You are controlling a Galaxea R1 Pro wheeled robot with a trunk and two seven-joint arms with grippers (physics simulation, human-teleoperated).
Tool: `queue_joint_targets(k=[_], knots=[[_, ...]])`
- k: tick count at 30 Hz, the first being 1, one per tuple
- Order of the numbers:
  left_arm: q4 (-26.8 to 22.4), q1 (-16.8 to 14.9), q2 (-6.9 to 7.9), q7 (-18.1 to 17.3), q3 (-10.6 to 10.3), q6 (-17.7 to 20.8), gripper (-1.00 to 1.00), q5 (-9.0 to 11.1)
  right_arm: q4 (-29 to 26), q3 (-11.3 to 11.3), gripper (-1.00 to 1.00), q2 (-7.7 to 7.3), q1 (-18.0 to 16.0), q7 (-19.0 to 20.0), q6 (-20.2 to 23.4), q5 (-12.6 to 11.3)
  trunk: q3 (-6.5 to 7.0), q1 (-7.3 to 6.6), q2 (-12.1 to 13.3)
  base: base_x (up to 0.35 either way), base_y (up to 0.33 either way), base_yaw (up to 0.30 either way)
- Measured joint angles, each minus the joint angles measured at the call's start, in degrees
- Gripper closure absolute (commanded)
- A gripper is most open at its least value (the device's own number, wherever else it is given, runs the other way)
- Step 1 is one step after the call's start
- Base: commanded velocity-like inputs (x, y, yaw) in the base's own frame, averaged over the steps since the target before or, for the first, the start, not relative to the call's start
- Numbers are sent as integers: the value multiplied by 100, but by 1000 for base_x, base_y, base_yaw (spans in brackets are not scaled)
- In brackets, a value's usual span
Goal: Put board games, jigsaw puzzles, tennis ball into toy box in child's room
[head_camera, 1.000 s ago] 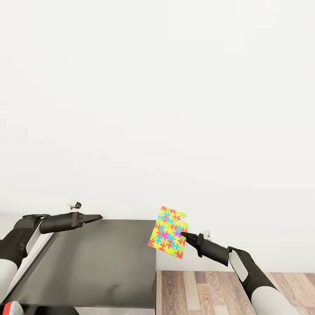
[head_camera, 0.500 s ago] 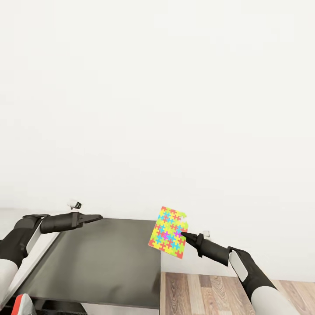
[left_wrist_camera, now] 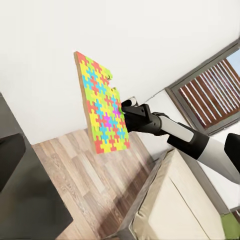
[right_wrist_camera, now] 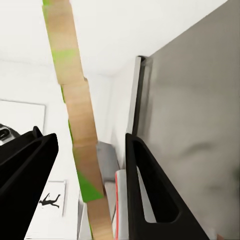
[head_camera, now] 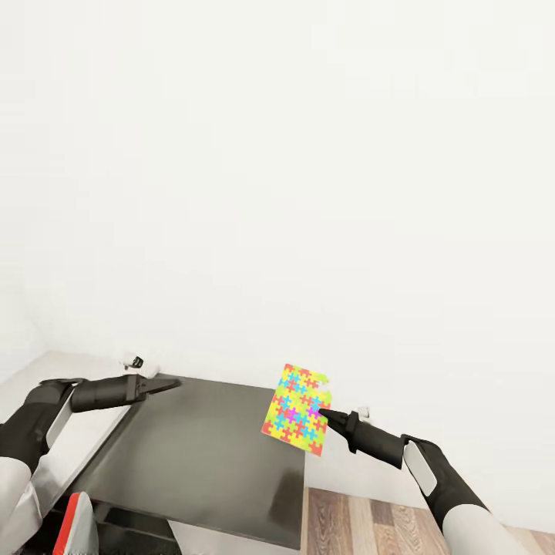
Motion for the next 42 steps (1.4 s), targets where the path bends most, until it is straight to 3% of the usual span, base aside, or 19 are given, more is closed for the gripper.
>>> queue_joint_targets(k=[21, 42], knots=[[2, 2, 15, 0, 2, -18, -100, 1, -2, 5, 100, 0, 1, -64, -17, 4, 11, 0, 0, -113, 0, 21], [0, 4, 15, 0, 3, -27, -100, 3, -8, 6, 100, 9, 0, -66, -19, 50, 13, 0, 0, -1, 0, 269]])
